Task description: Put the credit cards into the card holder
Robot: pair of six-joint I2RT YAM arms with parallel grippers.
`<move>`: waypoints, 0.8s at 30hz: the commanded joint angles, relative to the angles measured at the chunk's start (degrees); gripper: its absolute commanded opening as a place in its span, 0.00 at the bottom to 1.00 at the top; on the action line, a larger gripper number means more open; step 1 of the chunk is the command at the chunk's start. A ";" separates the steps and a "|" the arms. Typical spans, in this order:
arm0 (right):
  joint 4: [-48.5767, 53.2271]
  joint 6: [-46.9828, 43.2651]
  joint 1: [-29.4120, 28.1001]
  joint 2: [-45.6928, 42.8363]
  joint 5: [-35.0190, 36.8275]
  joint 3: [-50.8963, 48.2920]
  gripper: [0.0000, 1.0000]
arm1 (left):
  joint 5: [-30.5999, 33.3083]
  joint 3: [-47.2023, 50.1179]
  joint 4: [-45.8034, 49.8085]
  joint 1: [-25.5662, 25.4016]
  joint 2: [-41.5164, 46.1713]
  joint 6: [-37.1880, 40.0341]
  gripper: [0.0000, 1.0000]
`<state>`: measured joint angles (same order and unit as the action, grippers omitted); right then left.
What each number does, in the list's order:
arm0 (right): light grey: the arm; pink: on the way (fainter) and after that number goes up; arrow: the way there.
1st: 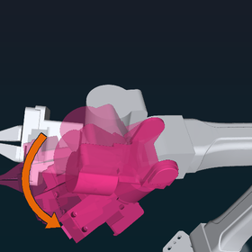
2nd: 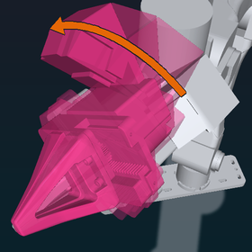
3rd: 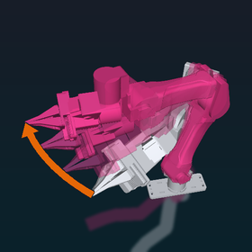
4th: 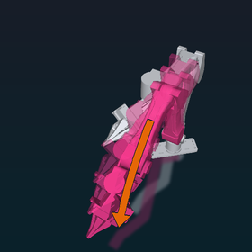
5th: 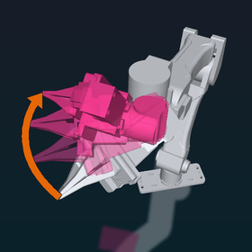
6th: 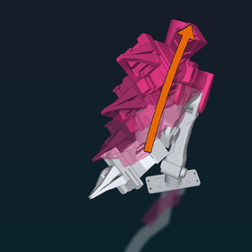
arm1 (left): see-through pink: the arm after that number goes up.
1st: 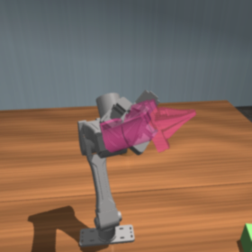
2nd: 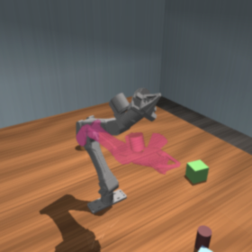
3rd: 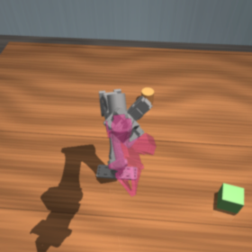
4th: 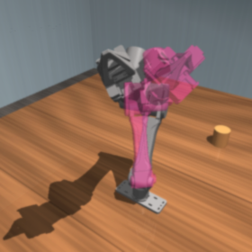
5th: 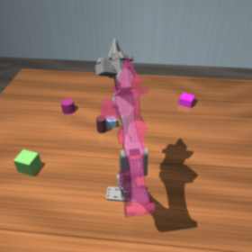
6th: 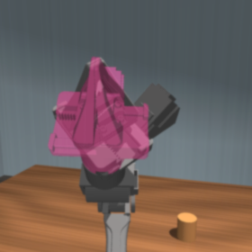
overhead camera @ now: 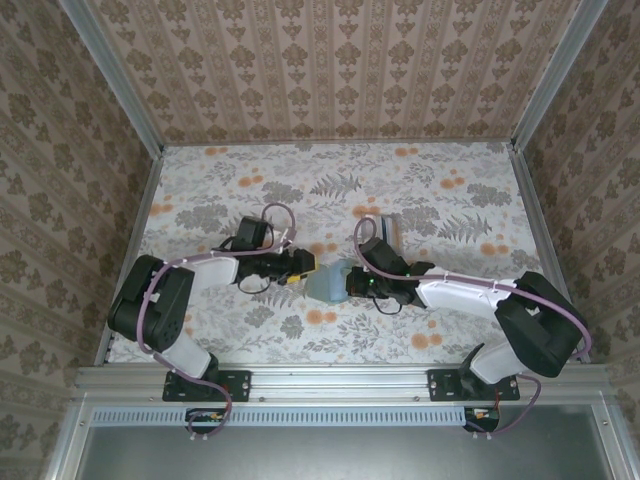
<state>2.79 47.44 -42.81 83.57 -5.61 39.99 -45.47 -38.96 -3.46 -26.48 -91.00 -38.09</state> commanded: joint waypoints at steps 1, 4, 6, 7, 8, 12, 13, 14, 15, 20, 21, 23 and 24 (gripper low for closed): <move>-1.06 1.15 -0.36 -1.30 1.37 -1.89 0.00 | 7.17 -1.82 8.24 -2.07 -0.35 5.58 0.56; -2.35 2.06 -0.25 -1.56 2.49 -3.80 0.00 | 10.83 -1.95 10.62 -1.82 -1.28 7.10 0.44; -3.92 2.37 -0.10 -1.66 2.48 -5.26 0.02 | 11.05 -1.75 10.69 -1.82 -1.73 7.71 0.32; -4.82 2.27 -0.12 -1.64 2.33 -5.88 0.08 | 10.68 -1.73 10.35 -1.82 -2.02 7.84 0.25; -5.37 2.34 -0.08 -1.66 2.35 -6.46 0.14 | 10.03 -1.79 10.02 -1.82 -2.37 8.01 0.18; -5.27 2.82 0.48 -2.63 3.36 -8.10 0.32 | 9.00 -1.71 9.54 -1.88 -1.95 7.68 0.03; -4.83 2.74 0.46 -3.41 4.11 -8.61 0.36 | 9.00 -1.56 9.49 -1.86 -1.56 7.62 0.01; -4.53 2.53 0.50 -3.50 5.01 -9.23 0.38 | 9.00 -1.47 9.72 -1.83 -1.39 7.80 0.00; -4.17 2.32 0.47 -6.02 5.86 -9.72 0.41 | 9.04 -1.51 10.02 -1.82 -1.17 7.93 0.00; 2.47 0.07 0.47 -15.13 12.88 -10.90 0.46 | 9.44 -0.83 11.16 -1.83 0.84 7.39 0.00; 3.79 -0.70 0.49 -16.78 14.27 -10.87 0.46 | 9.45 -0.62 11.11 -1.83 1.21 7.24 0.00; 6.75 -2.71 0.49 -20.01 16.47 -10.44 0.46 | 9.39 -0.72 11.73 -1.84 1.96 7.24 0.00; 7.27 -4.44 0.40 -20.81 15.81 -9.92 0.44 | 9.52 -0.80 12.40 -1.83 2.29 7.21 0.00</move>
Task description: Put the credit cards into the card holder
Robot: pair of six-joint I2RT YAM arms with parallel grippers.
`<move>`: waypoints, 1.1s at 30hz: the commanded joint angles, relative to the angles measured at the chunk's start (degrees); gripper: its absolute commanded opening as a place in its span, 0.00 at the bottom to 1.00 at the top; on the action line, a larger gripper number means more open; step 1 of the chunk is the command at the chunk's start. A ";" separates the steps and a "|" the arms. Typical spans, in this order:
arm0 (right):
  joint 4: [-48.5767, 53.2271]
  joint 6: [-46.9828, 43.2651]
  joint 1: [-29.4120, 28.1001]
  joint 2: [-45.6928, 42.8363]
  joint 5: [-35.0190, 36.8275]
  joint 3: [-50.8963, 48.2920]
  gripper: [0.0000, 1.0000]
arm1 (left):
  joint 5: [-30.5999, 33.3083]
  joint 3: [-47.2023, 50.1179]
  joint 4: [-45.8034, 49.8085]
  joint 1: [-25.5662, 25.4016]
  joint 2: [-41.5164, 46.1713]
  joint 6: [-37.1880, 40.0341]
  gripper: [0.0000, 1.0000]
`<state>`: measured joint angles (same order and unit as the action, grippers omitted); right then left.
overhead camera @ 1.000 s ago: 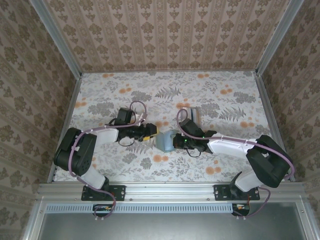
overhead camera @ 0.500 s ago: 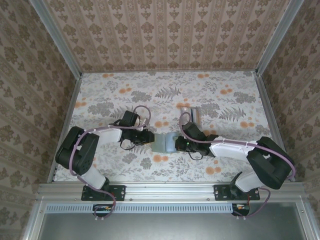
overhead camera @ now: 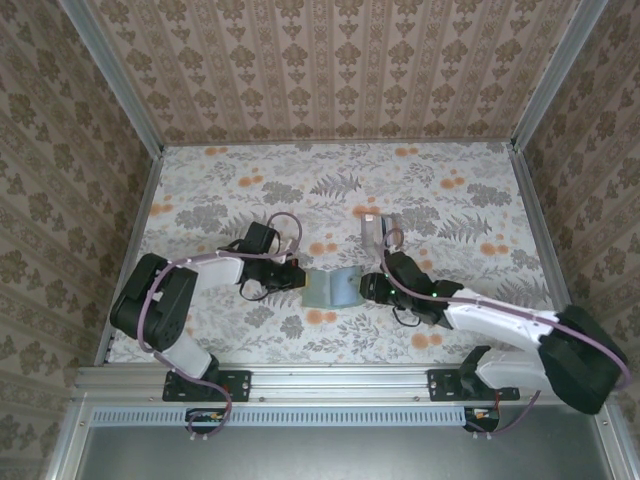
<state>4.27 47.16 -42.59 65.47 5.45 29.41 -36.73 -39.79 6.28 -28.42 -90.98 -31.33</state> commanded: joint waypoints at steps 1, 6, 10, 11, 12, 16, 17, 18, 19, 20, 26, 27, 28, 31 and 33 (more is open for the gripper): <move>5.81 -6.30 0.02 -3.02 2.79 1.55 0.41 | 0.96 -0.11 3.32 0.06 2.76 0.33 0.00; 9.56 -12.86 -3.36 5.75 -6.23 12.20 0.23 | 0.26 0.12 3.46 0.20 4.73 -0.87 0.00; 7.91 -11.94 -4.63 13.66 -8.22 15.86 0.23 | 0.52 0.41 3.23 0.26 6.16 -2.52 0.00; 7.68 -11.74 -4.74 15.94 -8.20 16.43 0.25 | 0.37 0.50 3.12 0.30 6.42 -2.76 0.00; 7.69 -11.61 -4.73 17.60 -8.01 16.83 0.27 | 0.34 0.50 3.33 0.24 6.69 -2.76 0.00; 9.33 -11.20 -4.99 23.64 -3.70 18.47 0.35 | 1.42 2.07 2.80 0.59 8.24 -4.01 0.00; 10.12 -11.21 -5.01 24.57 -1.27 18.78 0.38 | 1.42 2.63 2.06 0.68 8.43 -4.52 0.00; 11.00 -11.08 -4.96 25.19 1.48 19.20 0.39 | 1.19 2.87 1.66 0.74 8.54 -4.70 0.00; 12.87 -10.49 -4.96 25.97 4.82 20.13 0.39 | 1.05 2.83 1.86 0.81 8.67 -4.48 0.00; 15.00 -9.89 -4.99 26.63 7.66 21.71 0.40 | 1.05 2.79 2.43 0.80 8.91 -4.32 0.00; 18.33 -8.25 -5.16 25.77 12.93 23.62 0.40 | 1.07 2.29 3.95 1.18 9.97 -3.89 0.00; 16.64 -8.47 -5.17 24.18 11.68 22.57 0.41 | 1.20 2.15 4.44 1.26 10.10 -3.59 0.00; 14.96 -8.45 -5.14 22.06 10.83 21.34 0.42 | 1.72 2.12 4.74 1.40 10.40 -3.39 0.10; 15.58 -8.48 -3.11 16.69 12.28 20.22 0.42 | 1.94 2.06 4.66 1.89 10.97 -3.58 0.24; 17.38 -10.64 -0.13 15.15 12.89 21.36 0.43 | 1.58 1.70 4.75 1.89 11.22 -3.50 0.30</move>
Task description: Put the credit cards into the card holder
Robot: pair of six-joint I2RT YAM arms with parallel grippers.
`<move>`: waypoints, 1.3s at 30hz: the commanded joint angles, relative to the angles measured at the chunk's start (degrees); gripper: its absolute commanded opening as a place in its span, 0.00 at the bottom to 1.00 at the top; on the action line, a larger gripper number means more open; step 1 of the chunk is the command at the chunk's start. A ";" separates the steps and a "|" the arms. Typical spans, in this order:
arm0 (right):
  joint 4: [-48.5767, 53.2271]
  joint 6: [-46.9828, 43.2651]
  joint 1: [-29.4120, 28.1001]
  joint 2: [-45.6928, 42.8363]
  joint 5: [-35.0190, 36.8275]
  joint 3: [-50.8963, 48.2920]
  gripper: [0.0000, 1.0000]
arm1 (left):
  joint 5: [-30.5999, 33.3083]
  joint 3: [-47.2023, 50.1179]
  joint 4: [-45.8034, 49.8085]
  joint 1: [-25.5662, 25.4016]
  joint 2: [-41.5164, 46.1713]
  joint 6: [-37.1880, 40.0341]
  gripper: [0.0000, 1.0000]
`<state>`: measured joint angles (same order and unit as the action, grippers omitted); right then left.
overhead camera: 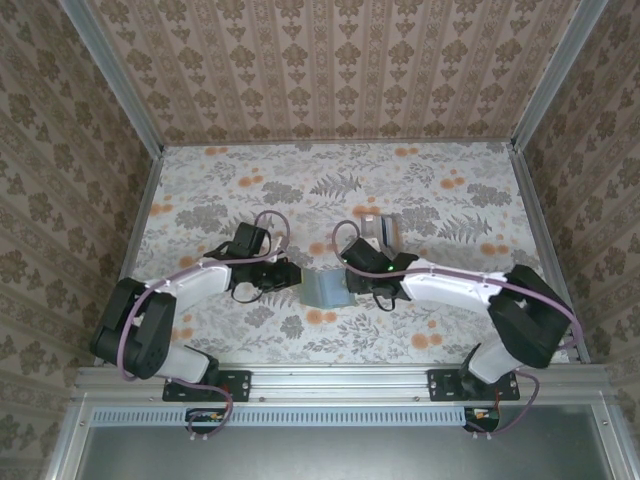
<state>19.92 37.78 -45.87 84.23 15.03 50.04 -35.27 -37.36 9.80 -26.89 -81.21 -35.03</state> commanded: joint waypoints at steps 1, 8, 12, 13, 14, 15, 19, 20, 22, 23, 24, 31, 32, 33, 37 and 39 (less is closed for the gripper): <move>2.53 -2.88 4.95 -3.65 2.87 1.56 0.45 | 0.20 -0.80 1.14 0.35 1.59 0.30 0.33; 12.57 -15.48 12.93 3.41 2.92 14.32 0.64 | -0.23 0.71 -1.56 1.95 1.76 -0.48 0.38; 14.21 -21.26 13.63 9.65 7.22 19.82 0.68 | -0.03 0.89 -2.06 2.53 1.61 -0.30 0.38; 13.87 -22.21 14.01 10.69 7.72 20.62 0.68 | -0.44 0.73 -2.10 2.63 1.50 -0.46 0.38; 12.87 -23.21 14.34 11.65 7.60 21.00 0.69 | -0.74 0.63 -2.07 2.72 1.57 -0.46 0.38; 12.26 -23.89 14.63 12.60 7.18 21.63 0.70 | -0.85 0.63 -2.00 2.73 1.66 -0.33 0.38; 13.12 -25.69 15.52 18.73 7.86 26.41 0.72 | -0.64 0.71 -2.06 2.75 1.57 -0.36 0.37; 13.12 -25.81 15.91 20.04 7.51 27.32 0.72 | -0.84 0.72 -2.36 2.73 1.56 -0.69 0.37; 12.87 -25.82 16.54 21.96 7.87 28.32 0.72 | -1.14 0.93 -3.15 2.73 1.49 -1.16 0.37; 12.81 -25.76 16.78 22.83 9.12 28.75 0.71 | -0.97 1.04 -3.45 2.64 1.50 -1.18 0.37; 12.93 -25.61 17.07 23.33 10.37 28.93 0.71 | -0.70 1.12 -3.52 2.66 1.44 -1.23 0.37; 11.57 -24.52 18.79 21.28 13.20 25.95 0.66 | -0.27 1.24 -4.00 2.71 -0.22 -1.42 0.36; 12.04 -24.29 18.86 20.92 13.58 26.04 0.65 | -0.14 1.18 -4.03 2.68 -0.47 -1.44 0.35; 12.45 -24.12 18.97 20.67 13.99 25.98 0.65 | -0.23 1.03 -4.00 2.69 -0.69 -1.43 0.34; 12.62 -23.55 19.32 19.62 14.86 25.19 0.63 | 0.05 0.38 -3.18 2.67 -1.40 -0.70 0.33; 13.89 -23.14 19.42 19.19 15.15 25.37 0.62 | 0.55 0.02 -2.37 2.73 -1.52 -0.64 0.34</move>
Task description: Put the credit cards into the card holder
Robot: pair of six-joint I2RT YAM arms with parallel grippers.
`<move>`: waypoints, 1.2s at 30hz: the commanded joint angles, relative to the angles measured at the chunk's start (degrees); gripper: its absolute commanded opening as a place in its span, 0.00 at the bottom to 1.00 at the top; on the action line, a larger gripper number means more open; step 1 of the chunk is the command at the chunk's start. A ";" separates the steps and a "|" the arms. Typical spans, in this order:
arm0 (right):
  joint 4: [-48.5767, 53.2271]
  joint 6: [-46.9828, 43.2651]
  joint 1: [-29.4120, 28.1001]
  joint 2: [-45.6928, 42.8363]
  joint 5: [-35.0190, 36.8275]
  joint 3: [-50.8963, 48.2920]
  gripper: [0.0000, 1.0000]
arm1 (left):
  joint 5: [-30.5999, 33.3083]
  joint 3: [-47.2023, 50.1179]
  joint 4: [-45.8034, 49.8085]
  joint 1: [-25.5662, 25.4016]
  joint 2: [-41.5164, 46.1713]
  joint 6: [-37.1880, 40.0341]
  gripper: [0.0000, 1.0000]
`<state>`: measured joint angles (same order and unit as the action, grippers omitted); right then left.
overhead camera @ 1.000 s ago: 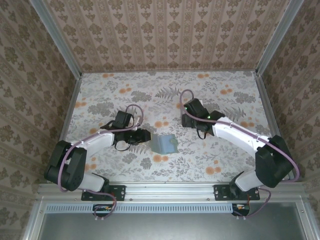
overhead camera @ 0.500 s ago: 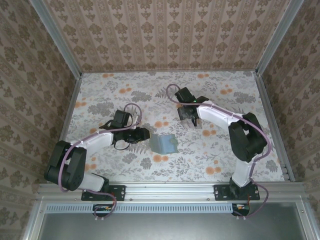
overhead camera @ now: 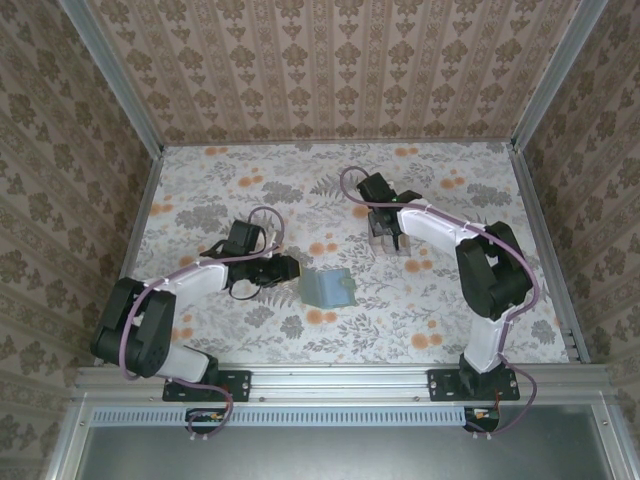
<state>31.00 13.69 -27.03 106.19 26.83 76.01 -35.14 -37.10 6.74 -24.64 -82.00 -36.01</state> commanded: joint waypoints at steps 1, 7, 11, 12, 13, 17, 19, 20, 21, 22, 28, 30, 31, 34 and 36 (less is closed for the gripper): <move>2.96 1.00 0.57 -3.22 3.47 -0.75 0.61 | 0.29 -0.44 0.81 0.39 -0.88 0.44 0.34; 3.44 0.06 0.57 -4.99 5.08 -1.20 0.55 | 0.65 -0.50 1.26 0.41 -1.30 0.57 0.33; 3.22 -0.25 0.57 -4.52 4.47 -1.38 0.48 | 0.70 -0.05 0.98 0.39 -1.44 0.67 0.32; 3.74 -0.10 0.57 -4.27 4.35 -1.01 0.46 | 0.84 0.01 0.97 0.46 -1.56 0.59 0.32; 4.06 0.02 0.58 -4.15 4.20 -0.87 0.46 | 0.75 0.01 0.99 0.47 -1.64 0.45 0.32; 3.87 -0.42 0.57 -3.72 3.63 -0.98 0.49 | 0.65 0.35 0.88 0.46 -1.50 0.66 0.31; 4.64 -0.19 0.59 -3.30 3.54 -0.73 0.54 | 0.94 0.35 0.87 0.48 -1.74 0.59 0.31; 4.40 -0.08 0.57 -3.32 3.52 -1.06 0.54 | 0.63 0.12 0.83 0.45 -1.97 0.50 0.31; 3.95 -0.14 0.57 -3.43 3.57 -1.52 0.54 | 0.27 -0.06 0.63 0.47 -2.06 0.55 0.31; 3.40 -0.41 0.66 -3.22 3.58 -1.90 0.54 | 0.16 -0.07 0.51 0.43 -2.16 0.54 0.31; 4.04 -0.15 0.67 -2.21 3.85 -1.74 0.54 | 0.07 0.01 0.01 0.47 -2.40 0.42 0.30; 4.82 -0.20 0.72 -2.17 4.63 -1.14 0.54 | 0.45 0.17 0.10 0.47 -2.36 0.50 0.29; 5.61 -0.04 0.66 -2.32 4.80 -0.75 0.56 | 0.59 0.19 0.11 0.47 -2.37 0.51 0.29; 4.58 0.38 0.31 -5.14 5.28 -2.11 0.56 | 0.00 0.01 -0.22 0.47 -2.60 0.33 0.29; 4.08 0.26 0.31 -6.83 5.21 -2.49 0.56 | 0.36 0.19 -0.23 0.47 -2.47 0.50 0.29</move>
<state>33.39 13.63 -26.68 102.76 29.45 74.43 -34.63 -37.10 6.94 -24.64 -83.88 -35.99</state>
